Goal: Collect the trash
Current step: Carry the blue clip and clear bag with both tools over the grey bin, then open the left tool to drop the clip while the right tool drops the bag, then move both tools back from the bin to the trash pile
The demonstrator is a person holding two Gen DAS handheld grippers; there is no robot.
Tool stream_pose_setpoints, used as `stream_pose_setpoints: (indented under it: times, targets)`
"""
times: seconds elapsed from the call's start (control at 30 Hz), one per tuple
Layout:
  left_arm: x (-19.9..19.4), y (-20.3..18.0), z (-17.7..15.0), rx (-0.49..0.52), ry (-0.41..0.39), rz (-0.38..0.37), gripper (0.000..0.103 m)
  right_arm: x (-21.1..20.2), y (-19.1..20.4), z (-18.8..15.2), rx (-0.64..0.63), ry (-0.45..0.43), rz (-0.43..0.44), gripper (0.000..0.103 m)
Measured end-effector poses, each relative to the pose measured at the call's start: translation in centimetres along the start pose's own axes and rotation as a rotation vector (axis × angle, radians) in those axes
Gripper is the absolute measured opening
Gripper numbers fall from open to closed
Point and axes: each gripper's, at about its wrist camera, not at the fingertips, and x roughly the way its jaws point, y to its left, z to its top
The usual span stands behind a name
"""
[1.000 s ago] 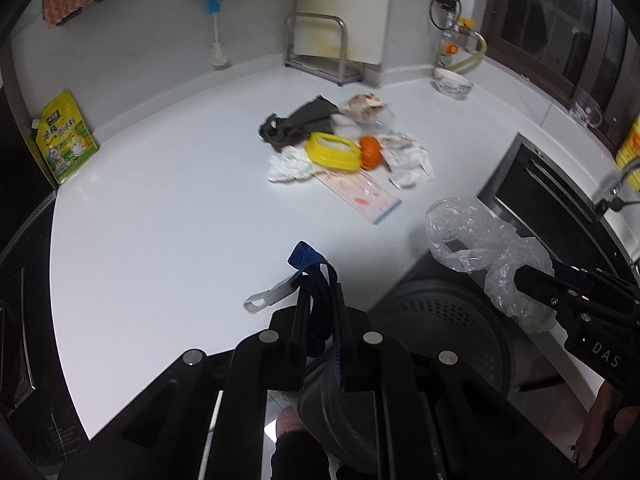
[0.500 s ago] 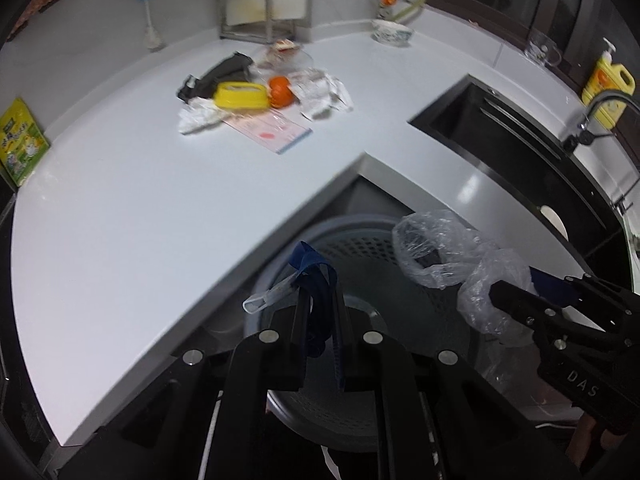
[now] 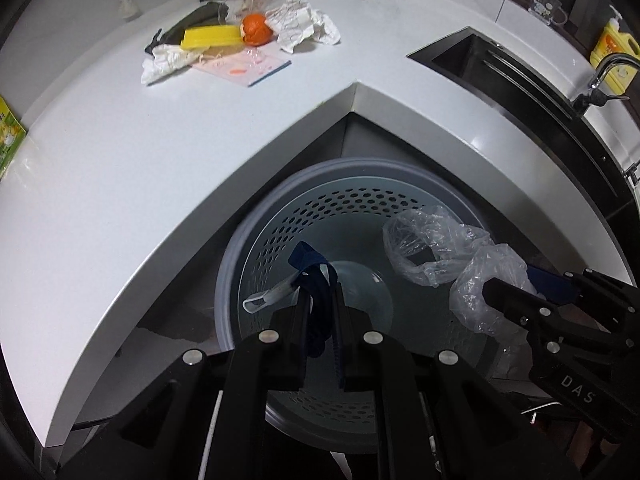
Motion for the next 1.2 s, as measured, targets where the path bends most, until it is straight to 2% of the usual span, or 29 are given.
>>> stream_pose_setpoints:
  times: [0.2, 0.27, 0.33, 0.4, 0.8, 1.2]
  targets:
    - [0.3, 0.1, 0.3, 0.000, 0.005, 0.001, 0.016, 0.8, 0.0, 0.2, 0.003, 0.010, 0.005, 0.037]
    - [0.1, 0.3, 0.3, 0.002, -0.004, 0.021, 0.028, 0.8, 0.0, 0.4, 0.001, 0.011, -0.004, 0.043]
    - [-0.1, 0.4, 0.3, 0.001, -0.009, 0.036, 0.049, 0.8, 0.0, 0.6, 0.000, 0.010, -0.003, 0.052]
    - [-0.4, 0.7, 0.3, -0.009, -0.023, 0.042, 0.059, 0.8, 0.0, 0.6, -0.003, 0.003, -0.006, 0.056]
    - [-1.1, 1.5, 0.4, -0.028, -0.027, 0.070, 0.061, 0.5, 0.1, 0.5, -0.013, 0.006, -0.002, 0.056]
    - [-2.7, 1.2, 1.1, -0.023, -0.072, 0.083, 0.063, -1.0, 0.0, 0.6, -0.018, -0.018, 0.003, 0.056]
